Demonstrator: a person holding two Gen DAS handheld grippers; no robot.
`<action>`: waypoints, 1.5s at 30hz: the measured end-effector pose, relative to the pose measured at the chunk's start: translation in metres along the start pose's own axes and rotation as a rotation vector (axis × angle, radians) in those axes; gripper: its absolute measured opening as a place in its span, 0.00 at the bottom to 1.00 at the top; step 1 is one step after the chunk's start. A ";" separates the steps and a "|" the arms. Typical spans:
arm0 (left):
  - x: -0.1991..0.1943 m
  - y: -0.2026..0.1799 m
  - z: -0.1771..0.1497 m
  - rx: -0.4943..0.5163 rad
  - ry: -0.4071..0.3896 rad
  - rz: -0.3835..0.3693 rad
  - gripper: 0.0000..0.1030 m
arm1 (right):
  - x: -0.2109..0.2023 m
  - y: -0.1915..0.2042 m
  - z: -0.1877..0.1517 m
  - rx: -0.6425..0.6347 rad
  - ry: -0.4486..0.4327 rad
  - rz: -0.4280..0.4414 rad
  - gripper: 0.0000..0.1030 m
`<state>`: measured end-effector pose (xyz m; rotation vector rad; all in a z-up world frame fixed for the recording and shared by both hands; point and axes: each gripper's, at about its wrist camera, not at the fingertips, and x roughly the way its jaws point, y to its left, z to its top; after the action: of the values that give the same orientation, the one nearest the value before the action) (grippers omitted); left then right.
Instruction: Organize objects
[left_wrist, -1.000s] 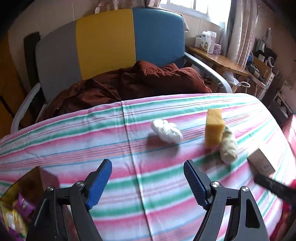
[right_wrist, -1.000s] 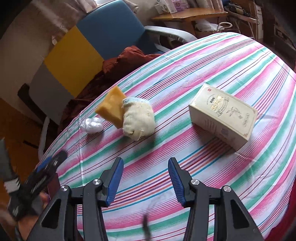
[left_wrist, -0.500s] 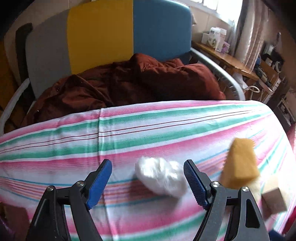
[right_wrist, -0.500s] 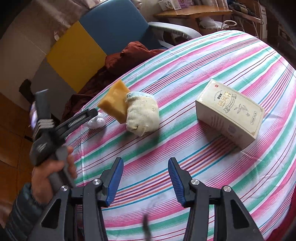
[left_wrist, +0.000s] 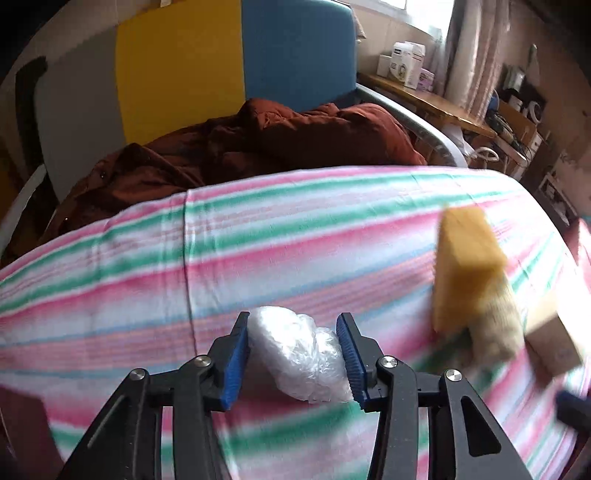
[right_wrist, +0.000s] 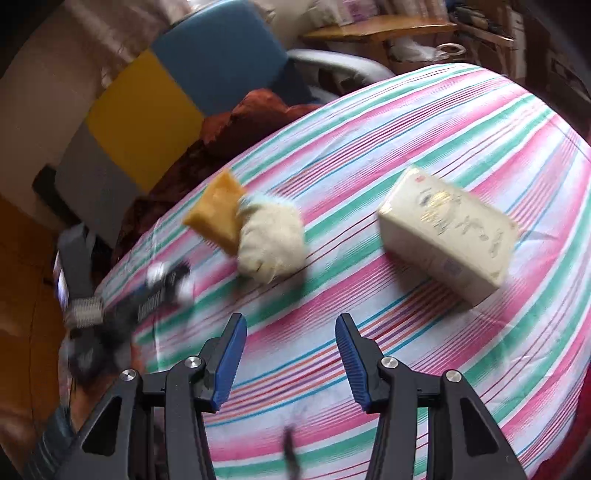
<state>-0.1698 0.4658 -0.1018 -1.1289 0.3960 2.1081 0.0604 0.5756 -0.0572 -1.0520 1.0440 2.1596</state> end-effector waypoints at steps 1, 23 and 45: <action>-0.004 -0.003 -0.005 0.005 0.003 -0.001 0.45 | -0.003 -0.005 0.002 0.021 -0.018 0.000 0.49; -0.099 -0.053 -0.158 0.136 -0.060 -0.084 0.46 | -0.031 -0.069 0.018 0.291 -0.175 -0.103 0.49; -0.090 -0.058 -0.163 0.165 -0.085 -0.050 0.46 | -0.014 -0.049 0.021 0.187 -0.138 -0.129 0.49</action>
<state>0.0025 0.3767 -0.1182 -0.9418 0.4865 2.0317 0.0943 0.6184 -0.0576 -0.8480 1.0600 1.9599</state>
